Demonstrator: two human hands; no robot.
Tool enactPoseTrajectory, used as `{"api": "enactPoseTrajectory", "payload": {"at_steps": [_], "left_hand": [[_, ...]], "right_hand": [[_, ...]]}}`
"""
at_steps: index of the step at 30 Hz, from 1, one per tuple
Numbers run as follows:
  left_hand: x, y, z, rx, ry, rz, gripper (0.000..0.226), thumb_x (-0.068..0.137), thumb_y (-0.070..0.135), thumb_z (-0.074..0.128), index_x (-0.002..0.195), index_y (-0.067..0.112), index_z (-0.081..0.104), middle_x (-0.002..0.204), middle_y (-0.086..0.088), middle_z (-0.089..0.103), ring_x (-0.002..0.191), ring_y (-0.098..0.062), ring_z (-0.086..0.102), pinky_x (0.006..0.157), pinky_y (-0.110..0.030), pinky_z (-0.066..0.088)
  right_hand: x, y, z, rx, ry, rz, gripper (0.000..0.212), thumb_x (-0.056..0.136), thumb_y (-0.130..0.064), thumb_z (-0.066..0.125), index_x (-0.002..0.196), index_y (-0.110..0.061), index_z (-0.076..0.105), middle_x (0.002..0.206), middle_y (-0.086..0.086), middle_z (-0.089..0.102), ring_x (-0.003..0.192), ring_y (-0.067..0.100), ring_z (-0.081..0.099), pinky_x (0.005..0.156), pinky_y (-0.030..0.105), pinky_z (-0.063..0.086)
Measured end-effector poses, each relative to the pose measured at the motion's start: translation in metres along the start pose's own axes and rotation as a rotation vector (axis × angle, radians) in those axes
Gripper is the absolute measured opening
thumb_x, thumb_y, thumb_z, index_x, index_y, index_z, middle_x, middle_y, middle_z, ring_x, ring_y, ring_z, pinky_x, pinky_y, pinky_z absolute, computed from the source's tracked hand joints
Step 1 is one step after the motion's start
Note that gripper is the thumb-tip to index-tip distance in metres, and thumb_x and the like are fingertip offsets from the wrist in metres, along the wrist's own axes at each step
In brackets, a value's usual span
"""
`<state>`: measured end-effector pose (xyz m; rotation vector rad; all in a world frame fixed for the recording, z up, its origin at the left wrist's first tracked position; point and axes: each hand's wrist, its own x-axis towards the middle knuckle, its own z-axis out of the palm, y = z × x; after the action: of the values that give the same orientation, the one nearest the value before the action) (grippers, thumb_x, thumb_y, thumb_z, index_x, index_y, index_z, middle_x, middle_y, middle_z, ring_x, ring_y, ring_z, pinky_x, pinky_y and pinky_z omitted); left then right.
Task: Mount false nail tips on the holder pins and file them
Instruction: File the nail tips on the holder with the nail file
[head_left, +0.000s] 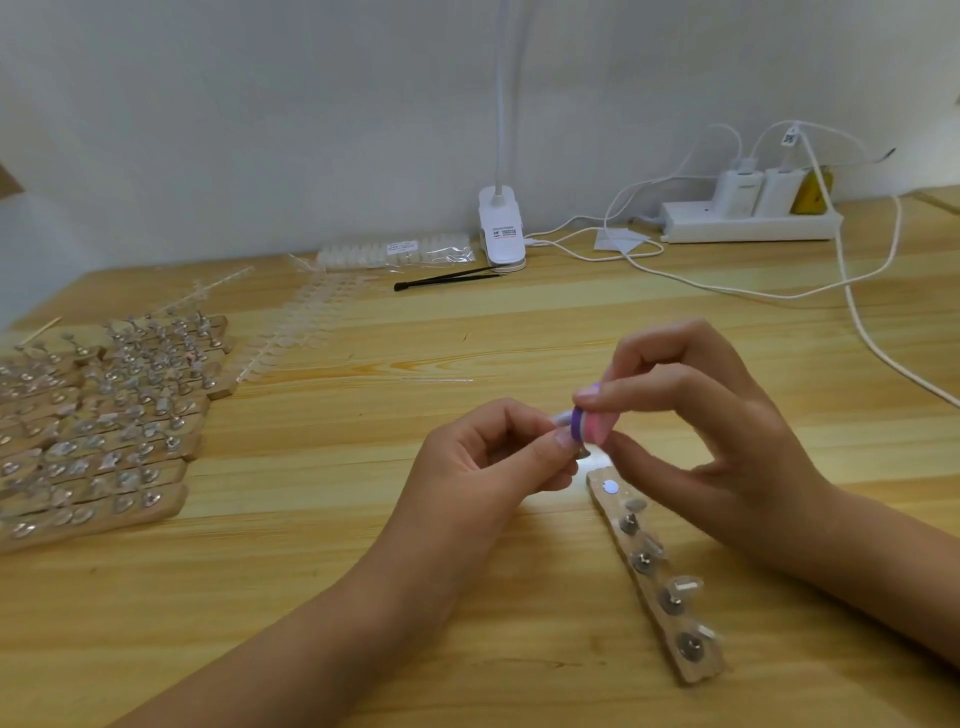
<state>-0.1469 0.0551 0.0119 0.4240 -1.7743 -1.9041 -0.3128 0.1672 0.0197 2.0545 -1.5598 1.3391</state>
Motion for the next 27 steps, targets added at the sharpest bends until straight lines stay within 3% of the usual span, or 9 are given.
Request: {"api": "enactPoseTrajectory", "payload": {"at_steps": [4,8,12,16,20,22,24,25,27], "left_hand": [[0.000,0.000,0.000,-0.028,0.004,-0.022,0.017,0.072,0.042,0.076,0.076,0.026,0.074,0.081,0.005,0.072,0.080,-0.006,0.068,0.076,-0.018,0.053],[0.002,0.000,-0.001,-0.038,-0.011,-0.021,0.019,0.074,0.041,0.077,0.080,0.024,0.074,0.082,0.004,0.072,0.081,-0.006,0.068,0.077,-0.018,0.053],[0.003,0.000,-0.002,0.007,0.012,-0.024,0.022,0.072,0.040,0.081,0.083,0.023,0.076,0.084,0.004,0.074,0.081,-0.006,0.069,0.078,-0.017,0.053],[0.006,-0.002,0.002,0.250,-0.003,0.028,0.013,0.073,0.043,0.080,0.082,0.034,0.075,0.090,0.011,0.073,0.083,-0.005,0.069,0.072,-0.014,0.051],[0.008,-0.003,0.008,0.322,-0.035,0.010,0.006,0.079,0.029,0.079,0.083,0.031,0.076,0.087,0.010,0.074,0.078,-0.005,0.070,0.068,-0.011,0.050],[0.008,-0.004,0.010,0.374,-0.043,-0.002,0.009,0.080,0.026,0.080,0.082,0.033,0.076,0.084,0.012,0.074,0.076,-0.004,0.070,0.068,-0.011,0.049],[0.008,-0.005,0.010,0.484,-0.042,0.022,0.010,0.080,0.027,0.080,0.081,0.036,0.076,0.087,0.016,0.072,0.075,-0.001,0.066,0.068,-0.011,0.046],[0.009,-0.005,0.011,0.533,-0.048,0.048,0.010,0.080,0.027,0.080,0.080,0.036,0.076,0.089,0.018,0.070,0.075,0.000,0.063,0.068,-0.010,0.045],[0.010,-0.004,0.012,0.590,-0.066,0.086,0.012,0.080,0.026,0.080,0.078,0.036,0.074,0.094,0.022,0.066,0.077,0.003,0.061,0.068,-0.010,0.044]], "right_hand": [[0.001,0.000,-0.001,-0.002,-0.014,0.044,0.023,0.088,-0.014,0.065,0.111,-0.018,0.062,0.103,0.007,0.053,0.101,0.015,0.058,0.087,0.039,0.050],[0.001,0.002,0.000,-0.021,-0.034,0.027,0.023,0.089,-0.013,0.067,0.111,-0.016,0.065,0.102,0.007,0.054,0.100,0.017,0.058,0.089,0.033,0.048],[-0.001,0.029,-0.009,-0.198,-0.194,0.330,0.027,0.084,-0.006,0.073,0.109,-0.016,0.072,0.100,0.001,0.055,0.098,0.021,0.056,0.092,0.034,0.043],[-0.005,0.047,-0.022,-0.405,-0.370,0.518,0.034,0.090,-0.021,0.067,0.124,-0.025,0.066,0.112,-0.002,0.055,0.110,0.022,0.047,0.094,0.030,0.037],[0.009,0.035,-0.037,-0.451,-0.398,0.551,0.048,0.091,-0.036,0.062,0.137,-0.031,0.052,0.131,-0.007,0.044,0.126,0.013,0.034,0.102,0.023,0.027],[0.023,0.019,-0.054,-0.419,-0.372,0.537,0.038,0.088,-0.045,0.055,0.125,-0.034,0.059,0.124,-0.013,0.048,0.119,0.008,0.041,0.098,0.022,0.030],[0.035,0.000,-0.075,-0.364,-0.362,0.506,0.031,0.084,-0.059,0.045,0.093,-0.037,0.065,0.103,-0.020,0.058,0.095,0.001,0.055,0.086,0.029,0.047],[0.038,-0.010,-0.084,-0.359,-0.366,0.477,0.037,0.084,-0.065,0.041,0.079,-0.036,0.063,0.090,-0.019,0.061,0.084,0.002,0.058,0.076,0.033,0.052],[0.035,-0.030,-0.095,-0.381,-0.395,0.422,0.048,0.088,-0.073,0.037,0.070,-0.034,0.059,0.082,-0.018,0.061,0.072,0.004,0.061,0.062,0.034,0.053]]}}
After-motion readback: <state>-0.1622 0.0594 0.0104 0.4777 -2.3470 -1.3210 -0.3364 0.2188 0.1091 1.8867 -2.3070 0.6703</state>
